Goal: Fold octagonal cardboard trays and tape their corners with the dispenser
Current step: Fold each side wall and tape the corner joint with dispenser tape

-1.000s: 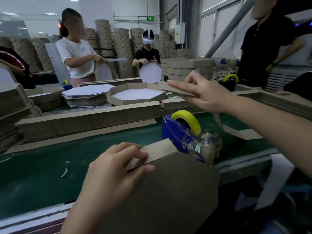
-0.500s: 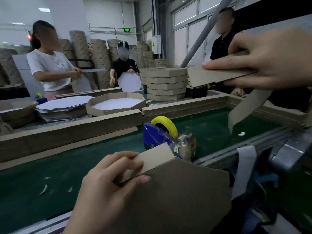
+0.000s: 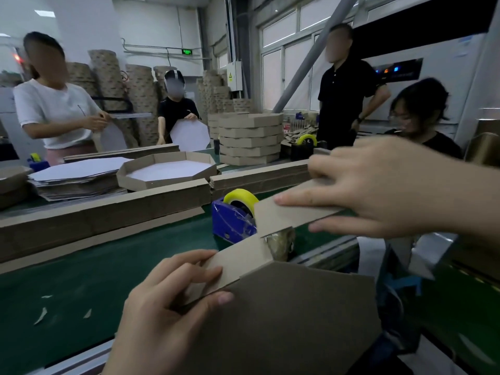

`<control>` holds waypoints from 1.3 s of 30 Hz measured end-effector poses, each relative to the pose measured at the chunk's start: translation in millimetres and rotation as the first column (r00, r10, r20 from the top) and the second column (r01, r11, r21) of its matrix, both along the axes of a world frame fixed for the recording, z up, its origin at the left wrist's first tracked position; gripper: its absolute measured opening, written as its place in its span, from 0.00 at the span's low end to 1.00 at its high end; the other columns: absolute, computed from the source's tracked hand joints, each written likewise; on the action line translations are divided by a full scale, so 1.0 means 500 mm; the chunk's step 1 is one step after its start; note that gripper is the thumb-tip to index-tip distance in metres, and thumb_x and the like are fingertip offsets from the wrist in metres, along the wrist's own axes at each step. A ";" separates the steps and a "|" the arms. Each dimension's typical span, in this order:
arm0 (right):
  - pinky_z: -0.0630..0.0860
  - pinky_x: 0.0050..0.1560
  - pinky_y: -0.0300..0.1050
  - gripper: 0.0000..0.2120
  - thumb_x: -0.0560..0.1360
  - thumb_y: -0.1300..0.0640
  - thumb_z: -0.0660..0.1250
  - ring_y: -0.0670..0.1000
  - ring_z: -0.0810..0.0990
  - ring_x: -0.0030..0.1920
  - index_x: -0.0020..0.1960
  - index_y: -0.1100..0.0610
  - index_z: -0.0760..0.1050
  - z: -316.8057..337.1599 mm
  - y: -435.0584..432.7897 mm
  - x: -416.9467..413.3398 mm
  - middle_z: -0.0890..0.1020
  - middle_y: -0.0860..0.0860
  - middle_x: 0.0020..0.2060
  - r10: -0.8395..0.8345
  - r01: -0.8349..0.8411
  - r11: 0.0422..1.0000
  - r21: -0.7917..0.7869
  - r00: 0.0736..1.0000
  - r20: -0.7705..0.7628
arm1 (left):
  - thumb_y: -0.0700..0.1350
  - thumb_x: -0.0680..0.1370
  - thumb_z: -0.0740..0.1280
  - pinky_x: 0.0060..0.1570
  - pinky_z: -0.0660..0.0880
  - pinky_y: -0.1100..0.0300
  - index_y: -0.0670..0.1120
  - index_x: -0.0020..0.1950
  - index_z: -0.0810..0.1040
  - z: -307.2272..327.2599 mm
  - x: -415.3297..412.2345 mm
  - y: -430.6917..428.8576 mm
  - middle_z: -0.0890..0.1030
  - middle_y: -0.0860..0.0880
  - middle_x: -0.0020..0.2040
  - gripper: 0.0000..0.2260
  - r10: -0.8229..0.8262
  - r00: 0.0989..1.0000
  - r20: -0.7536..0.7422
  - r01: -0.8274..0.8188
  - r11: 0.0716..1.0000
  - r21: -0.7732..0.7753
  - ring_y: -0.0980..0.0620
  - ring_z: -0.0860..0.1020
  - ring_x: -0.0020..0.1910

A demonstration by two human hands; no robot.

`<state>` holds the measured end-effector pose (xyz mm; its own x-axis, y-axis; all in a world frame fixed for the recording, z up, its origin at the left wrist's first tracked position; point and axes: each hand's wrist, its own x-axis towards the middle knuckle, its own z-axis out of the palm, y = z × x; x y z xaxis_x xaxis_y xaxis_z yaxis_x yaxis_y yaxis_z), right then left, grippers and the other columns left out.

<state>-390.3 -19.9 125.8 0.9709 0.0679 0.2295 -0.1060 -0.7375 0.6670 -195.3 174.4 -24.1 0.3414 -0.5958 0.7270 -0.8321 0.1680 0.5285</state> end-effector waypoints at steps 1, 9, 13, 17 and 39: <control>0.72 0.27 0.45 0.27 0.79 0.35 0.45 0.48 0.74 0.33 0.75 0.41 0.63 -0.032 0.016 0.000 0.75 0.50 0.43 -0.049 0.051 0.987 0.151 0.999 -0.018 | 0.59 0.67 0.71 0.49 0.76 0.61 0.54 0.42 0.83 -0.005 0.002 0.005 0.82 0.59 0.54 0.11 0.004 1.000 -0.002 -0.004 1.000 -0.008 0.54 0.81 0.54; 0.72 0.37 0.38 0.26 0.79 0.33 0.48 0.43 0.73 0.38 0.76 0.36 0.56 -0.217 0.008 0.047 0.73 0.45 0.49 0.063 -0.068 0.818 0.571 0.998 0.028 | 0.54 0.67 0.72 0.51 0.76 0.59 0.48 0.42 0.84 -0.066 0.022 0.051 0.83 0.52 0.55 0.11 0.053 0.996 -0.073 -0.055 0.998 -0.034 0.51 0.81 0.55; 0.68 0.39 0.36 0.26 0.80 0.33 0.49 0.42 0.73 0.40 0.76 0.36 0.55 -0.259 0.020 0.071 0.72 0.45 0.49 0.079 -0.090 0.755 0.650 0.996 0.045 | 0.54 0.67 0.72 0.52 0.75 0.58 0.47 0.43 0.84 -0.092 0.032 0.068 0.83 0.53 0.56 0.12 0.070 0.995 -0.077 -0.069 0.998 0.007 0.52 0.81 0.56; 0.64 0.39 0.34 0.26 0.80 0.33 0.48 0.39 0.70 0.40 0.76 0.34 0.53 -0.282 0.028 0.096 0.71 0.43 0.50 0.122 -0.146 0.698 0.701 0.989 0.084 | 0.60 0.69 0.69 0.58 0.71 0.54 0.56 0.49 0.80 -0.087 0.056 0.091 0.80 0.58 0.57 0.13 0.138 0.990 0.022 -0.140 0.982 0.124 0.59 0.78 0.58; 0.74 0.34 0.42 0.25 0.79 0.33 0.48 0.41 0.72 0.37 0.74 0.36 0.61 -0.275 0.021 0.120 0.71 0.43 0.48 0.157 -0.128 0.663 0.737 0.987 0.031 | 0.60 0.74 0.68 0.54 0.73 0.66 0.52 0.60 0.78 -0.081 0.036 0.048 0.79 0.52 0.57 0.19 0.015 0.997 -0.082 -0.015 1.000 0.004 0.52 0.79 0.59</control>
<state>-330.4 -9.6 -11.6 0.9716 0.0293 0.2350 0.0534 -0.9939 -0.0966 -177.3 198.4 -64.7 0.4087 -0.5926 0.6941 -0.7882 0.1542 0.5958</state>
